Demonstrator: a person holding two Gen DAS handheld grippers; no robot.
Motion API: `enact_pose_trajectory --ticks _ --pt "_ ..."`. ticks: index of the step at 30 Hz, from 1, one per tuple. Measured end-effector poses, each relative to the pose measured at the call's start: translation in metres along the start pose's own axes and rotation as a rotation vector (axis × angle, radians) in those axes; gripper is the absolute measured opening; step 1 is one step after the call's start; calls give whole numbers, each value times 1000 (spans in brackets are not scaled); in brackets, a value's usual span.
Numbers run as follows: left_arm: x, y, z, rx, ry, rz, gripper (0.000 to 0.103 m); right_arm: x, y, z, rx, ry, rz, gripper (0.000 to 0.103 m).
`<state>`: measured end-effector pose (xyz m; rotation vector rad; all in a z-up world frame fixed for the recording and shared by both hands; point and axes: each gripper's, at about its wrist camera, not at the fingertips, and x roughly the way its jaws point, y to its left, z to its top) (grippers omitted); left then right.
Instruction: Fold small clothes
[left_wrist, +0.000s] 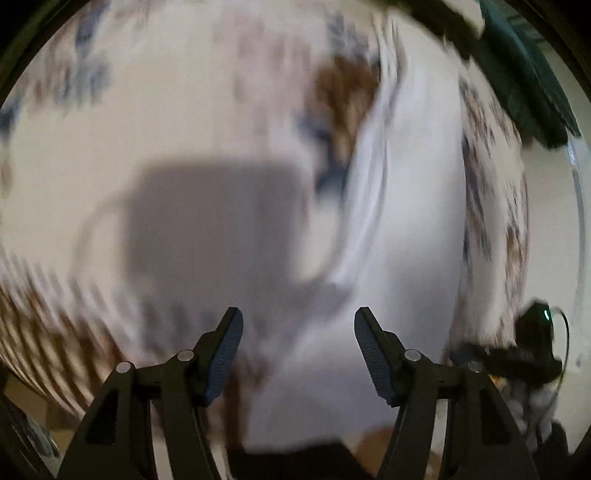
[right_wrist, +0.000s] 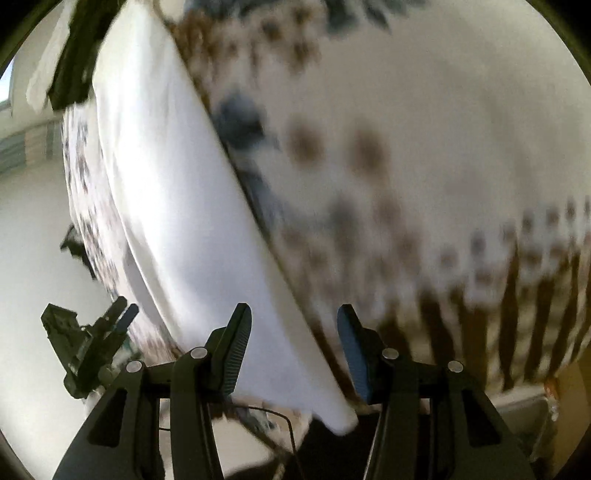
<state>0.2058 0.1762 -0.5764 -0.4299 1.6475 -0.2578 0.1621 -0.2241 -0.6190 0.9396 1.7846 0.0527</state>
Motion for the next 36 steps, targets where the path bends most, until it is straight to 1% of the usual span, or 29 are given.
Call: enact_pose_trajectory --ticks 2,3,5,6,8,9,10,11,12,13,15,16,18,20,22,23,24,25,26,27,28,29,30,32,33,34,35,36 --pt "16 5 -21 -33 68 -21 60 13 -10 -14 4 49 -9 51" --pt "27 7 -34 -44 83 -27 58 20 -16 -22 8 64 -16 51" --pt "36 7 -47 -38 66 -29 56 37 -24 -33 31 96 -16 51" --pt "37 7 -52 -32 48 -30 50 46 -28 -38 47 110 7 51" --pt "36 3 -56 -26 24 -43 8 57 -29 -43 51 126 42 51" --pt "38 1 -60 -31 19 -62 7 64 -23 -43 48 125 53 49" --pt "33 0 -62 -37 11 -79 6 66 -19 -47 33 113 49 32" --pt "29 -4 -65 -37 -7 -110 6 67 -14 -49 9 103 27 19" --pt "26 -5 -68 -40 -17 -135 6 65 -8 -53 -13 83 15 8" --pt "19 -5 -71 -53 -29 -176 6 64 -5 -56 -14 73 21 4" --pt "10 -6 -80 -74 -43 -220 6 54 -3 -63 -11 49 35 4" --pt "14 -6 -82 -94 -45 -233 6 52 -5 -67 -16 38 31 3" --pt "21 2 -83 -132 -37 -231 6 43 -8 -69 -21 16 4 3" --pt "30 15 -82 -143 -15 -196 6 41 -12 -65 -19 22 5 3" --pt "35 24 -83 -170 29 -193 10 41 -17 -59 -21 52 -10 3" --pt "34 29 -83 -185 48 -191 22 42 -15 -55 -25 62 -20 4" --pt "27 35 -85 -186 50 -191 32 41 -16 -53 -32 71 -25 12" --pt "21 37 -85 -179 40 -196 56 40 -13 -52 -45 82 -28 20" --pt "16 37 -85 -172 18 -214 71 44 -8 -52 -50 86 -24 27" --pt "13 38 -86 -171 1 -230 71 42 -9 -50 -51 88 -20 44" --pt "10 40 -84 -181 -3 -233 71 42 -9 -49 -46 85 -22 51" --pt "7 45 -84 -189 -1 -230 71 37 -18 -48 -45 84 -25 52" --pt "3 43 -79 -189 -6 -244 71 35 -18 -46 -39 79 -21 52" --pt "-10 33 -64 -169 -48 -246 71 25 -21 -40 -37 67 -16 52" --pt "-16 28 -57 -155 -66 -260 71 17 -13 -35 -46 48 -8 52" --pt "-26 16 -41 -129 -101 -275 72 9 -4 -28 -58 29 3 52" --pt "-27 7 -29 -113 -120 -275 72 -5 -3 -21 -71 10 11 52" --pt "-34 -7 -10 -87 -151 -288 72 -16 7 -11 -82 -15 19 52"
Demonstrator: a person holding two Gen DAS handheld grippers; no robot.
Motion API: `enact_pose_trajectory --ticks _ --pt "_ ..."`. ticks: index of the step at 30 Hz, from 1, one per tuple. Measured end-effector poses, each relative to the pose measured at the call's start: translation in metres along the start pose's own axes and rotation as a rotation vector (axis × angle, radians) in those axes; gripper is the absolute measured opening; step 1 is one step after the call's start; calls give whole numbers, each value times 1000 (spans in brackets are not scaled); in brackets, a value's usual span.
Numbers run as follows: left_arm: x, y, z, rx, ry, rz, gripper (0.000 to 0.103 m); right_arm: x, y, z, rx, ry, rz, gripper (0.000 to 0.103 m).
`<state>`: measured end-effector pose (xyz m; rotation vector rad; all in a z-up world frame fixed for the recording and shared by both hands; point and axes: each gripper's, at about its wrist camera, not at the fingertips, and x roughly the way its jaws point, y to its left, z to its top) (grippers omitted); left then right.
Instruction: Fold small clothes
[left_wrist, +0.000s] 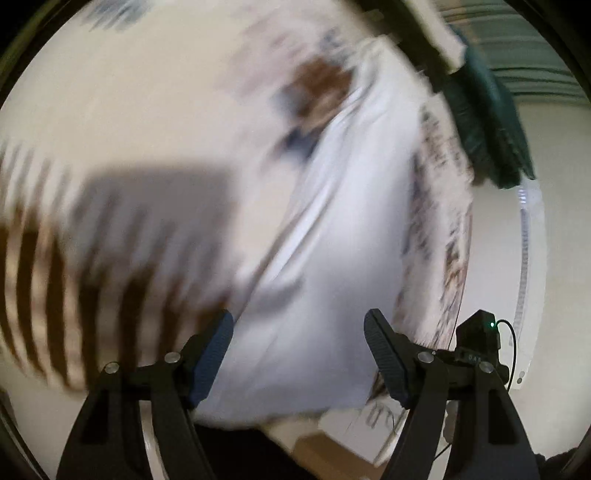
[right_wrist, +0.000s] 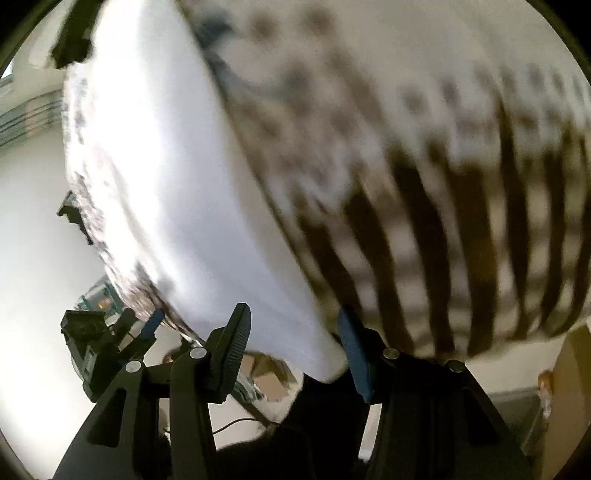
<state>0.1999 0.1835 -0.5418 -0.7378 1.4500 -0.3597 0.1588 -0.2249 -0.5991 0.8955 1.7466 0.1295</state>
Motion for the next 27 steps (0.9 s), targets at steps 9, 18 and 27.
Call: enact_pose_trajectory --ticks 9,18,27 --pt "58 -83 195 160 -93 -2 73 -82 87 163 -67 -251 43 57" --pt "150 -79 340 101 -25 -57 73 -82 145 347 -89 -313 126 57" --pt "167 -109 358 238 -135 -105 35 -42 176 449 -124 -295 264 57"
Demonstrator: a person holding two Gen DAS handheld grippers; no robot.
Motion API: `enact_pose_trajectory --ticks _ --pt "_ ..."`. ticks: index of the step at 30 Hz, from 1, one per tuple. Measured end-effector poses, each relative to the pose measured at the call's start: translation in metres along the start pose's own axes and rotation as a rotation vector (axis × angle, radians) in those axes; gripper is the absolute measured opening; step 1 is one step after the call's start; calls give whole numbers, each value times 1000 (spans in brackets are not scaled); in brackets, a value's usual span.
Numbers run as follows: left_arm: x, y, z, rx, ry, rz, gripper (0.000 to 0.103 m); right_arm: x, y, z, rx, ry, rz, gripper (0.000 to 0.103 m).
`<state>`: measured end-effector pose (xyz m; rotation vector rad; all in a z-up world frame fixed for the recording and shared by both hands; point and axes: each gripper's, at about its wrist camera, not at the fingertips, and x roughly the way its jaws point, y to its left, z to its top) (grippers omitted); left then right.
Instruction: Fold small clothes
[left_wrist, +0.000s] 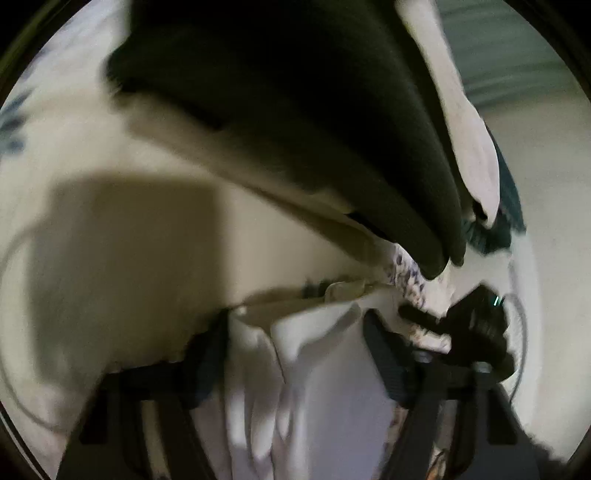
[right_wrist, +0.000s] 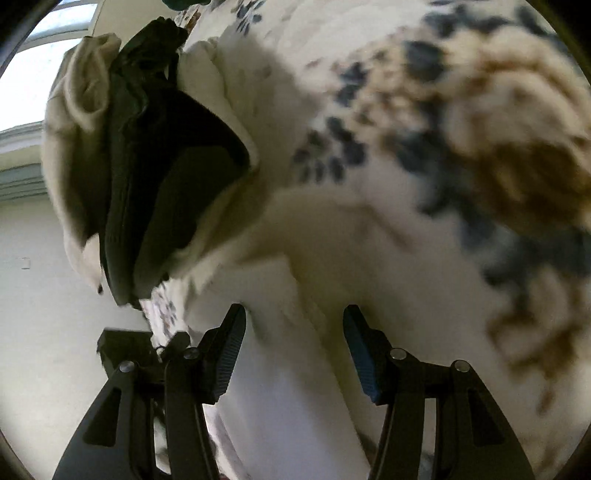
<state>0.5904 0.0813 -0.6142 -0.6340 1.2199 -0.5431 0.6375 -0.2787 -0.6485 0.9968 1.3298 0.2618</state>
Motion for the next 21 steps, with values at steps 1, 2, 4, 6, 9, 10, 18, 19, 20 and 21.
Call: enact_pose_trajectory --ticks 1,2,4,6,9,10,18,19,20,21 --pt "5 -4 1 23 11 8 10 5 4 5 -1 -1 16 57" --pt "8 -8 0 46 26 16 10 10 8 8 -6 5 18 57" --pt "7 -18 -1 90 26 13 9 15 19 10 -42 -1 -10 39" --pt "-1 -26 -1 123 18 11 9 12 32 1 -101 -1 -74 12" --pt "-21 -37 -3 129 -12 -21 9 5 50 -7 -152 -14 -88 10" --pt "-27 -39 -4 131 -22 -28 9 -2 56 -13 -168 -25 -77 10" --pt "-98 -78 -58 208 -76 -80 9 -68 80 -84 -212 -78 52 9" --pt "-104 -83 -68 220 -75 -78 10 -77 81 -100 -219 -78 65 9" --pt "-114 -88 -85 225 -64 -81 10 -86 82 -116 -225 -77 66 9" --pt "-120 -87 -95 226 -57 -73 11 -92 80 -131 -228 -71 75 9"
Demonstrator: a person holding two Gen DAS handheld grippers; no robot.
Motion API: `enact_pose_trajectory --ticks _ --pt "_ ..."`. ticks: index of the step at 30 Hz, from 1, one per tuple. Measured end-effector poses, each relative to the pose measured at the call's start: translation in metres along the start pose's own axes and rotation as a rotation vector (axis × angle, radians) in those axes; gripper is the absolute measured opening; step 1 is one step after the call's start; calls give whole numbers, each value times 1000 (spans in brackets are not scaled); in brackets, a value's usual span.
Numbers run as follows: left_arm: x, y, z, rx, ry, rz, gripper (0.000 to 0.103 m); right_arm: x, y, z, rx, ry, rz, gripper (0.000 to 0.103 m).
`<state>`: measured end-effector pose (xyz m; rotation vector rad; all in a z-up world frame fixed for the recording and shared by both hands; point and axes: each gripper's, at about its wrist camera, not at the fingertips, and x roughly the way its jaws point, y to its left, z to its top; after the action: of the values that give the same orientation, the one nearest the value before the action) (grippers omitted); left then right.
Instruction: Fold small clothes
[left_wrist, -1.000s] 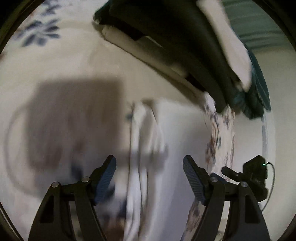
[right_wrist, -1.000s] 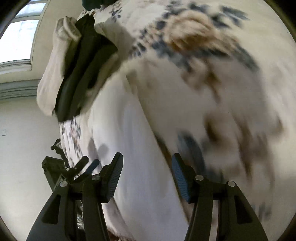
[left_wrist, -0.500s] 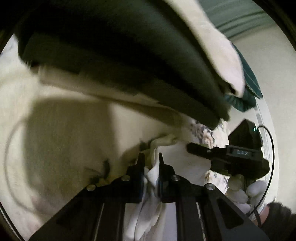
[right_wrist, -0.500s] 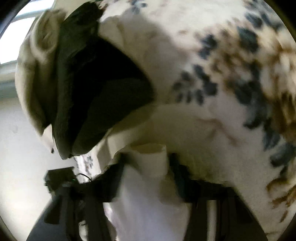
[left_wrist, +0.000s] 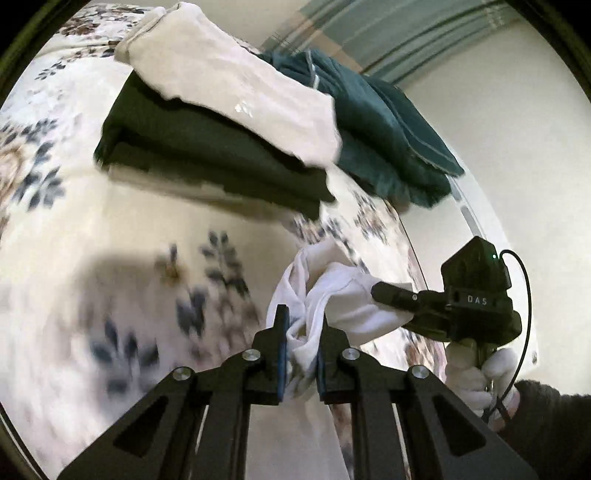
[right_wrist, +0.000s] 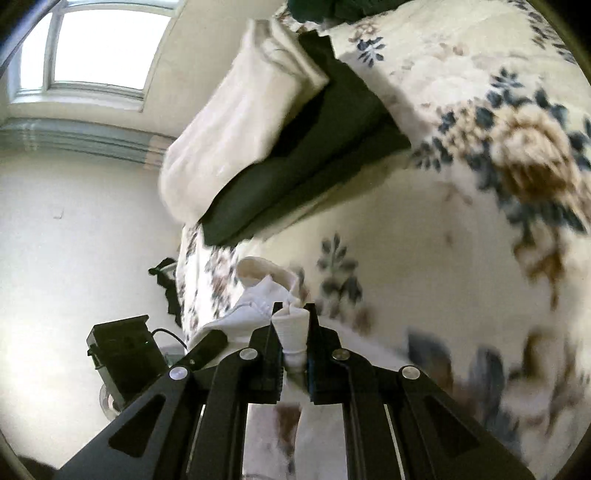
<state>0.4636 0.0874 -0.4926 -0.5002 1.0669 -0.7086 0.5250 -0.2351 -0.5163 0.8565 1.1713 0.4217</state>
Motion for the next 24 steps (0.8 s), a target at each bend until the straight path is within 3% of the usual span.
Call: enact_pose_trajectory --ticks 3,5,7,10,13,18,22,24 --pt "-23 -8 -43 -19 55 35 23 -16 2 -47 5 46 -12 11" --pt "-38 -4 -77 -67 93 54 56 -21 -7 -78 34 119 -41 19" --pt "-54 0 -106 -119 110 59 73 -21 -21 -111 78 214 -81 51" --pt "-71 12 -137 -232 132 97 73 -31 -38 -150 115 250 -156 55" --pt "-73 21 -144 -285 116 138 73 -43 -54 -167 173 212 -191 55" --pt "-32 20 -123 -180 85 257 73 -29 -55 -167 224 157 -185 55" --pt "17 31 -138 -98 209 397 73 10 -46 -164 185 173 -252 55" --pt "31 38 -160 -77 291 458 72 37 -51 -170 143 226 -354 55"
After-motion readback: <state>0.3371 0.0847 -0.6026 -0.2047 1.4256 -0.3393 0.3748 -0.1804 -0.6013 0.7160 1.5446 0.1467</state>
